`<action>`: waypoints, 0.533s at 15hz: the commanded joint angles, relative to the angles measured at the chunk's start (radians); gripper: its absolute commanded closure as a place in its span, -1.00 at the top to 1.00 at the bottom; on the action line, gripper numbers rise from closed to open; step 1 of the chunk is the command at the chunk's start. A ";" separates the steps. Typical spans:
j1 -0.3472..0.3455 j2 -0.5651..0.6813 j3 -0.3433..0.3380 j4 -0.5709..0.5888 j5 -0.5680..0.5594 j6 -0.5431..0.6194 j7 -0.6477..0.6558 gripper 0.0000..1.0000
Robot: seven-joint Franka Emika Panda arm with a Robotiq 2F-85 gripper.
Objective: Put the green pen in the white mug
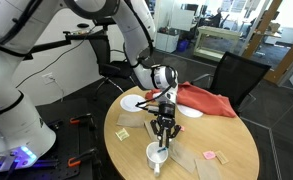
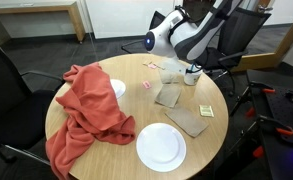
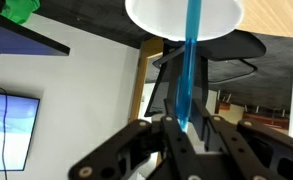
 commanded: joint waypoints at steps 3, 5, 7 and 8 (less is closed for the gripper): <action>0.020 0.019 -0.001 0.066 0.023 -0.010 0.007 0.43; 0.023 0.022 -0.001 0.084 0.029 -0.010 0.005 0.73; 0.024 0.024 -0.002 0.100 0.036 -0.011 0.003 1.00; 0.025 0.026 -0.002 0.107 0.039 -0.011 0.002 1.00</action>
